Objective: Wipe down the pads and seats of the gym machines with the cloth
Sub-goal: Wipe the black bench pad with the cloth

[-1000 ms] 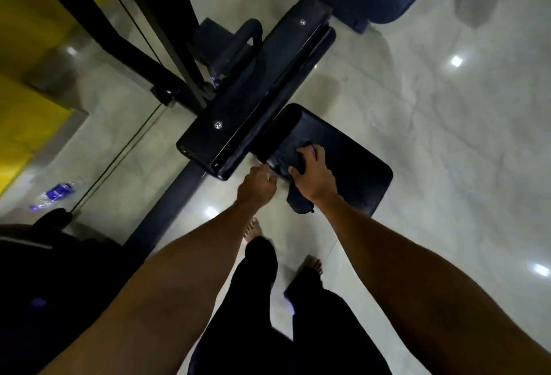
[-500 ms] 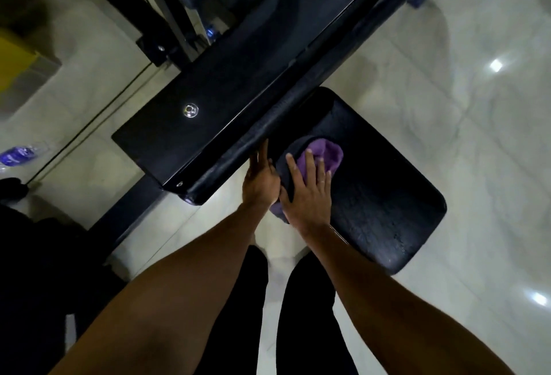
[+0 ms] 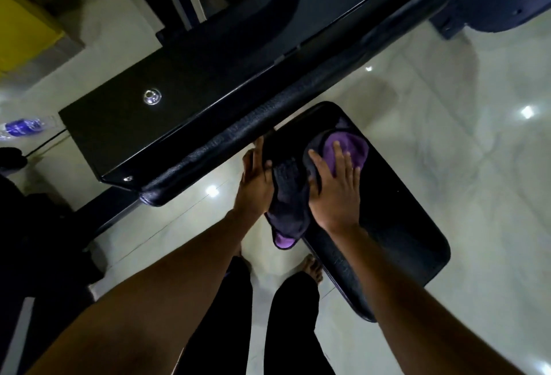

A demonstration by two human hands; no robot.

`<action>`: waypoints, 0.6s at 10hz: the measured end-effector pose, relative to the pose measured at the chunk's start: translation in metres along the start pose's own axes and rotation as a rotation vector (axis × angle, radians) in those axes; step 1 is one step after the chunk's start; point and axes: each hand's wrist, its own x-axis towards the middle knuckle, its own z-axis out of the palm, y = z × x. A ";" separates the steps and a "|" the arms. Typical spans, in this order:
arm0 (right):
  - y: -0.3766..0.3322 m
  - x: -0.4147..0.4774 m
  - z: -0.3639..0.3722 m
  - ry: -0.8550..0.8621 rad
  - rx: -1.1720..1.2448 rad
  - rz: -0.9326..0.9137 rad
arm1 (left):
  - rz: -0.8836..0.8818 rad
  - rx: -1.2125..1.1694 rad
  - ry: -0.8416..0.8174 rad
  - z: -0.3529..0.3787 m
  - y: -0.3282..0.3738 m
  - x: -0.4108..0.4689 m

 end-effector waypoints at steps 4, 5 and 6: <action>0.014 0.091 -0.014 -0.119 -0.124 -0.386 | -0.140 0.146 0.044 0.015 0.023 0.007; 0.038 0.063 -0.017 -0.054 -0.058 -0.285 | -0.228 0.126 0.096 0.012 0.036 0.014; 0.043 0.015 -0.007 -0.084 -0.088 -0.407 | -0.333 0.159 0.113 0.010 0.053 0.033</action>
